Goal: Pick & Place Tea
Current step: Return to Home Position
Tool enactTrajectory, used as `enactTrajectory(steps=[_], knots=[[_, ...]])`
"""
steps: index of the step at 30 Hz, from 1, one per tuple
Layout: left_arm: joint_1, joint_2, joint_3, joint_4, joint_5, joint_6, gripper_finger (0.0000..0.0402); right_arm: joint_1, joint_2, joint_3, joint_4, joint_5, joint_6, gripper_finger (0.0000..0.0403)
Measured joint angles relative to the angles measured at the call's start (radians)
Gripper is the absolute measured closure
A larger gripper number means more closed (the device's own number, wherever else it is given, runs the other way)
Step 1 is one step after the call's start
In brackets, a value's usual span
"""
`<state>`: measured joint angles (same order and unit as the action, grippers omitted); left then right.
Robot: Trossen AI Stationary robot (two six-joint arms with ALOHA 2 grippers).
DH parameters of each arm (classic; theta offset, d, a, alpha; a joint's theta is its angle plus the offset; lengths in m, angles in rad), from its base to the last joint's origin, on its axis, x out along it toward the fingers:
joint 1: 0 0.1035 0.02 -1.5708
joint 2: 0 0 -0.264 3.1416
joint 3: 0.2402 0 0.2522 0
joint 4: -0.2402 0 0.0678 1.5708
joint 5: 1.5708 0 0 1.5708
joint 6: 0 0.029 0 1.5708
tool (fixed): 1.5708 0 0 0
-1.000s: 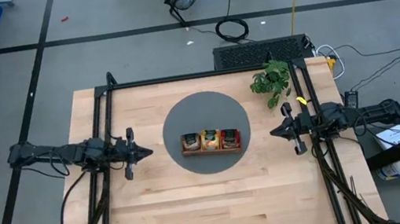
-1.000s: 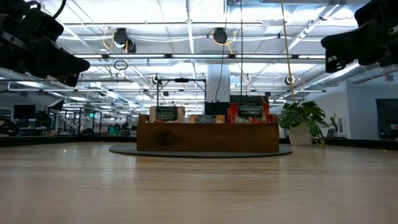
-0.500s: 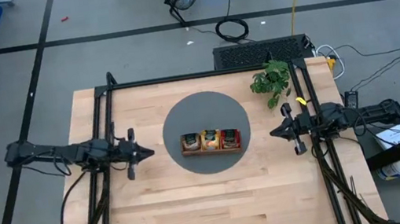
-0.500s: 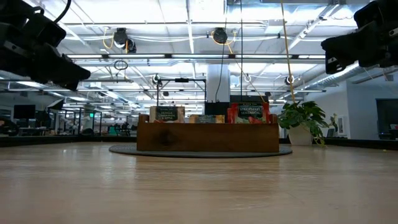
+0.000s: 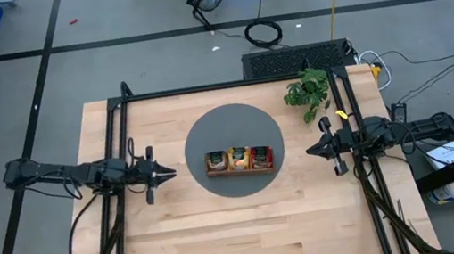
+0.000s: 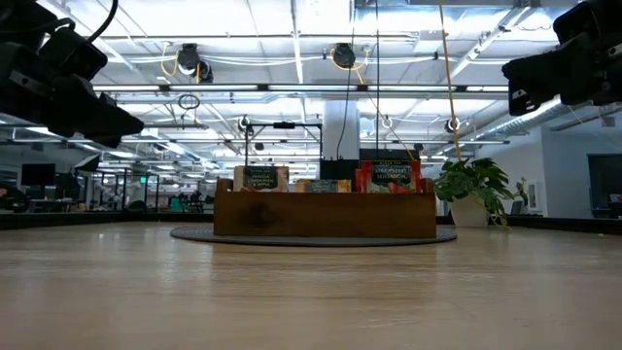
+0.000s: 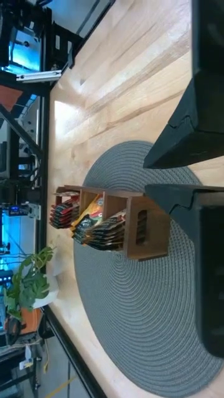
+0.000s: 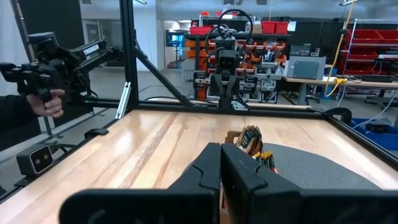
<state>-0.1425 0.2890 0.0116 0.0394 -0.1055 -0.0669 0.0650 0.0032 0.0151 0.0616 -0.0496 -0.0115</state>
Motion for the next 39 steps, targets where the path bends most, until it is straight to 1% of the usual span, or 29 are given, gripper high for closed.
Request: enactTrajectory(steps=[6, 12, 39], knots=[[0.0, -0.002, -0.002, 0.041, -0.004, -0.003, 0.0348, 0.0, 0.0, 0.0, 0.0, 0.0, 0.0, 0.0403], [0.0, -0.001, -0.002, 0.04, -0.004, -0.003, 0.034, 0.0, 0.0, 0.0, 0.0, 0.0, 0.0, 0.0403], [0.0, -0.001, -0.002, 0.046, 0.0, -0.012, 0.0339, 0.0, 0.0, 0.0, 0.0, 0.0, 0.007, 0.0403]])
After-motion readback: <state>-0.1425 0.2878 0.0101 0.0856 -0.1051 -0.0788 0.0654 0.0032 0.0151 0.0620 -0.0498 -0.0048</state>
